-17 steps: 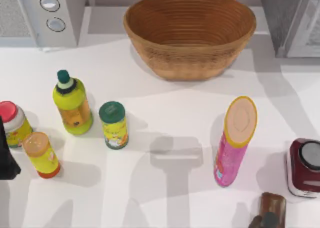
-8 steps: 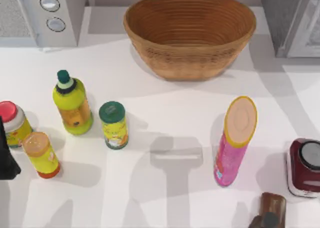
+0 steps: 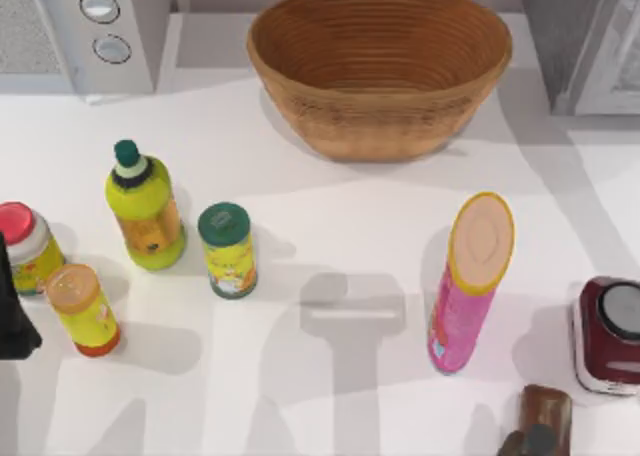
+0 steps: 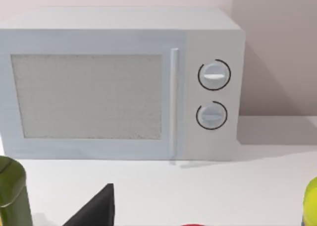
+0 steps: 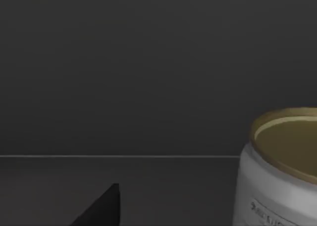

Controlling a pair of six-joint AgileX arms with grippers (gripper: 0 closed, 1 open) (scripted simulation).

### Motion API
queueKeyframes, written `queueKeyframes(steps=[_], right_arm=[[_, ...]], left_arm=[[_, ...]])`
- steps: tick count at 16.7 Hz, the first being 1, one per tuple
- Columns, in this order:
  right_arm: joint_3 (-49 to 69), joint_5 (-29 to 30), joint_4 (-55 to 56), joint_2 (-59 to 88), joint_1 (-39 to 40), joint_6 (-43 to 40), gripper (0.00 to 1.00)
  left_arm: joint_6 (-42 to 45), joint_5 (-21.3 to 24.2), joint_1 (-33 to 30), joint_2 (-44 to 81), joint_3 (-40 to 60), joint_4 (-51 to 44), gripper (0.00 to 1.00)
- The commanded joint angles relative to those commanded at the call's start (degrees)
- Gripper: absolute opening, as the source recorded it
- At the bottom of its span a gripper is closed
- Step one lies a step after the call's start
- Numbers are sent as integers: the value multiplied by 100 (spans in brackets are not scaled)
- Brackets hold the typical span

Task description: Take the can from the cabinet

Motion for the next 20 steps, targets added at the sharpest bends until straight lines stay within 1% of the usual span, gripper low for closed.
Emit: queueKeyframes(steps=[11, 12, 20], right_arm=[[0, 0, 0, 0, 0, 0, 2], [0, 0, 0, 0, 0, 0, 0], [0, -2, -1, -6, 8, 7, 0]], left_arm=[[0, 0, 0, 0, 0, 0, 100], [0, 0, 0, 0, 0, 0, 100], [0, 0, 0, 0, 0, 0, 100]])
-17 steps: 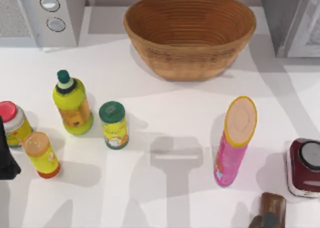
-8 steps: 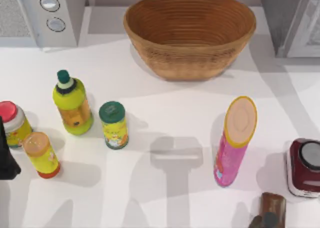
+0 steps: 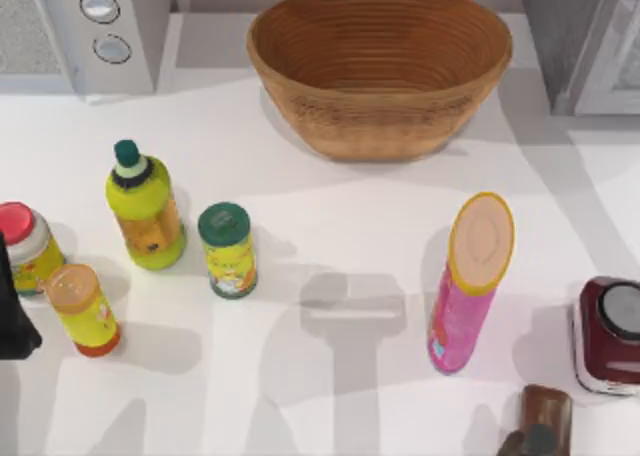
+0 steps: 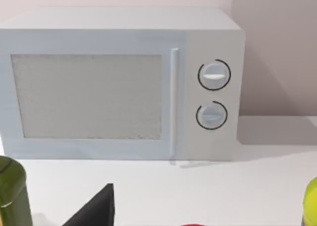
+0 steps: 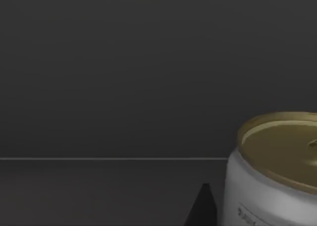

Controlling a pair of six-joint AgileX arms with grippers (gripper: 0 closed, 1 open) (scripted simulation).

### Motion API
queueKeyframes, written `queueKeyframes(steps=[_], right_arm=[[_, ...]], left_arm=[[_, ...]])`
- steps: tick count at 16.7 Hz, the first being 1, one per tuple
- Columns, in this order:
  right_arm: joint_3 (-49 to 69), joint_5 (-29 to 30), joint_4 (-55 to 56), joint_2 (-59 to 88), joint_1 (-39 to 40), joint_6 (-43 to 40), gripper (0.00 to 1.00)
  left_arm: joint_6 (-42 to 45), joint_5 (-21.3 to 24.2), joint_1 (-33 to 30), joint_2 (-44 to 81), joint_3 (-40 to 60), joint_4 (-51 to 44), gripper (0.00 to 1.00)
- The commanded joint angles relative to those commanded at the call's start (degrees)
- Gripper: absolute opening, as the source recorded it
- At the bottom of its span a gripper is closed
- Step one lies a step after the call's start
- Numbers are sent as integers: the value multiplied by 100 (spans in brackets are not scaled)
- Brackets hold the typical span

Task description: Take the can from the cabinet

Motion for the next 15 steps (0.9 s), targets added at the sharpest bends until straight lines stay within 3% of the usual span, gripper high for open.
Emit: queueKeyframes(steps=[4, 11, 15], right_arm=[[-32, 306, -418, -412, 326, 3, 0], [-38, 1506, -2114, -2127, 1540, -11, 0], [-33, 1647, -2266, -2279, 1683, -14, 0]], left_arm=[[0, 0, 0, 0, 0, 0, 100], [0, 0, 0, 0, 0, 0, 100], [0, 0, 0, 0, 0, 0, 100]])
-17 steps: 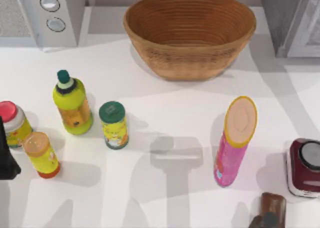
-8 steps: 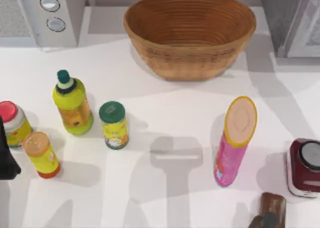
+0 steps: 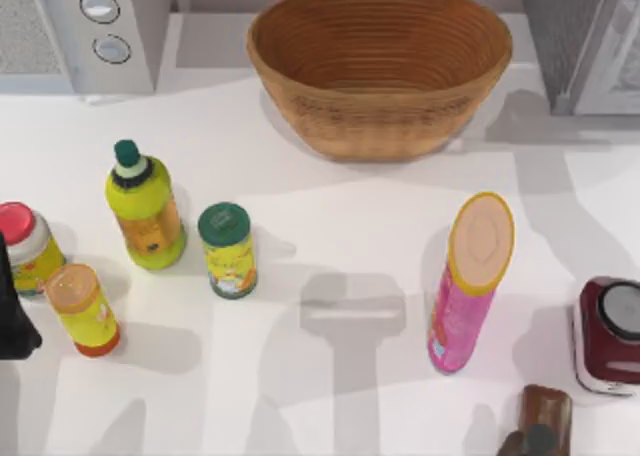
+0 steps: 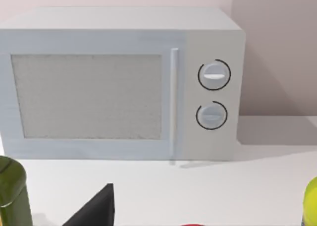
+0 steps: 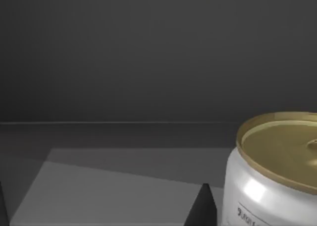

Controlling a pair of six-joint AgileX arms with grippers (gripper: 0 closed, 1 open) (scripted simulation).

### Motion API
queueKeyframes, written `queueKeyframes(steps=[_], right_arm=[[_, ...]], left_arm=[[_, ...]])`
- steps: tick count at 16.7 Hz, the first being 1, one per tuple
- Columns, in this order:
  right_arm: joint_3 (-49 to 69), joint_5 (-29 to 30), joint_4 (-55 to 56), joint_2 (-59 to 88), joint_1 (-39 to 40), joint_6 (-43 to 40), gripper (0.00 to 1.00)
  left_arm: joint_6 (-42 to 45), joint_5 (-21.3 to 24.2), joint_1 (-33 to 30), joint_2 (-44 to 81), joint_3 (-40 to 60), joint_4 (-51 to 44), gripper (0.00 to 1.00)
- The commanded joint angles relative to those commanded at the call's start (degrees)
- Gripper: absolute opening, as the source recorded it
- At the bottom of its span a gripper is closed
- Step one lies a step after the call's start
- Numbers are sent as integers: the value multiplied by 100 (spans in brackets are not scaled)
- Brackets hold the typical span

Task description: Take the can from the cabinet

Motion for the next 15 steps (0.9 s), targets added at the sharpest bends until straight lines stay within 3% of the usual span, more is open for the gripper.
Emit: queueKeyframes(steps=[7, 15], right_arm=[[-906, -276, 316, -565, -280, 2, 0], [-4867, -1399, 1583, -2991, -1354, -32, 0]], left_arm=[[0, 0, 0, 0, 0, 0, 100], [0, 0, 0, 0, 0, 0, 100]])
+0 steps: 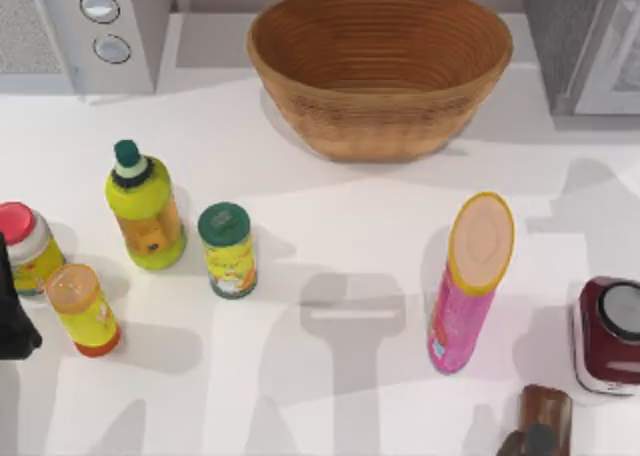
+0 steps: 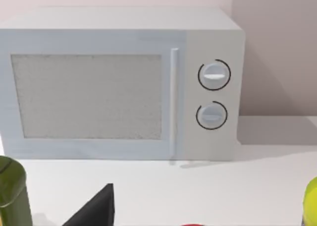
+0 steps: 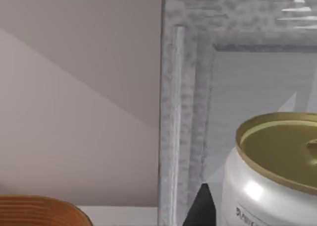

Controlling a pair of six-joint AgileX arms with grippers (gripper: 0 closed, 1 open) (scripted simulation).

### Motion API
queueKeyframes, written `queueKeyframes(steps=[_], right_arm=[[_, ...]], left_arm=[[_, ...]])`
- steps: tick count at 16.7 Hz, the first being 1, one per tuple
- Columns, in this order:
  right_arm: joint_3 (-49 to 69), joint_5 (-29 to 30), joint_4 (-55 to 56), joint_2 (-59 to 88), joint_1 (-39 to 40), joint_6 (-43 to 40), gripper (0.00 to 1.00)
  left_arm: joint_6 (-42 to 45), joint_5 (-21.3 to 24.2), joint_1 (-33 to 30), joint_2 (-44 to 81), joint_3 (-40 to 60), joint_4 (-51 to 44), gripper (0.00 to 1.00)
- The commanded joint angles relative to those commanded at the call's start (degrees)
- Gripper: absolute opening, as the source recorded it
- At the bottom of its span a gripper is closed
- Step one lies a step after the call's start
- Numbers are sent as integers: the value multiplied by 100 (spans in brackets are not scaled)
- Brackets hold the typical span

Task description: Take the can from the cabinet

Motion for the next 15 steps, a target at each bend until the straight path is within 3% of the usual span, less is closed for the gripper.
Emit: queueKeyframes(steps=[9, 15], right_arm=[[-4659, -1429, 1619, -3105, -1375, -39, 0], [-5777, -1821, 2076, -3978, -1763, -47, 0]], left_arm=[[0, 0, 0, 0, 0, 0, 100], [0, 0, 0, 0, 0, 0, 100]])
